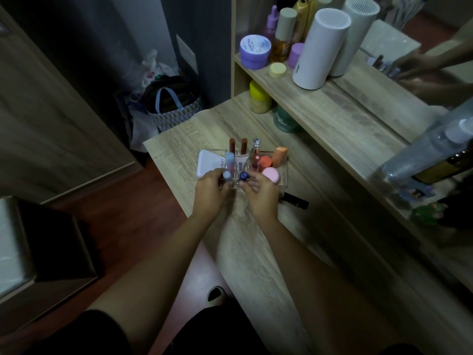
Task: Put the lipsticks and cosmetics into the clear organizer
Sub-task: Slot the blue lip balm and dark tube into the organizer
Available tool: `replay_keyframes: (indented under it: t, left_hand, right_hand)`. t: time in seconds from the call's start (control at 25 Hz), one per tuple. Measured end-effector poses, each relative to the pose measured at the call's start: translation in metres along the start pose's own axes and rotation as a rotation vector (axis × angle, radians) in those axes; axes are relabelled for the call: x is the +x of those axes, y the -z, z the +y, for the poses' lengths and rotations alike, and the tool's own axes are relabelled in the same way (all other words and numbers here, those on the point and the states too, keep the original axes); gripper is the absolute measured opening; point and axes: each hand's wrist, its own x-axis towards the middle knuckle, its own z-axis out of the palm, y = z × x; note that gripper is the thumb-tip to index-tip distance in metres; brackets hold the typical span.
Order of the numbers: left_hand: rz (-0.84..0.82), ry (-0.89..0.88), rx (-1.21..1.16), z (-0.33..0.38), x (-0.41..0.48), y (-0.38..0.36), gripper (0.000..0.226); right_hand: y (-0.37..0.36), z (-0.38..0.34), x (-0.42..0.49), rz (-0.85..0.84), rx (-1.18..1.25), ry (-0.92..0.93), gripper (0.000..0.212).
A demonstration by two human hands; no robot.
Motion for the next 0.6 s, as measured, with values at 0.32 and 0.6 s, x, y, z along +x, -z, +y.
replay_keyframes:
  t: [0.32,0.6]
  left_hand:
    - [-0.01,-0.045,0.025,-0.001,0.002,-0.006,0.021]
    - [0.157,0.061,-0.09,0.005,-0.016,-0.01,0.018]
  right_hand:
    - [-0.001,0.002,0.003,-0.054,-0.062,0.005,0.043]
    - [0.029,0.01,-0.013,0.134,-0.296,0.106,0.029]
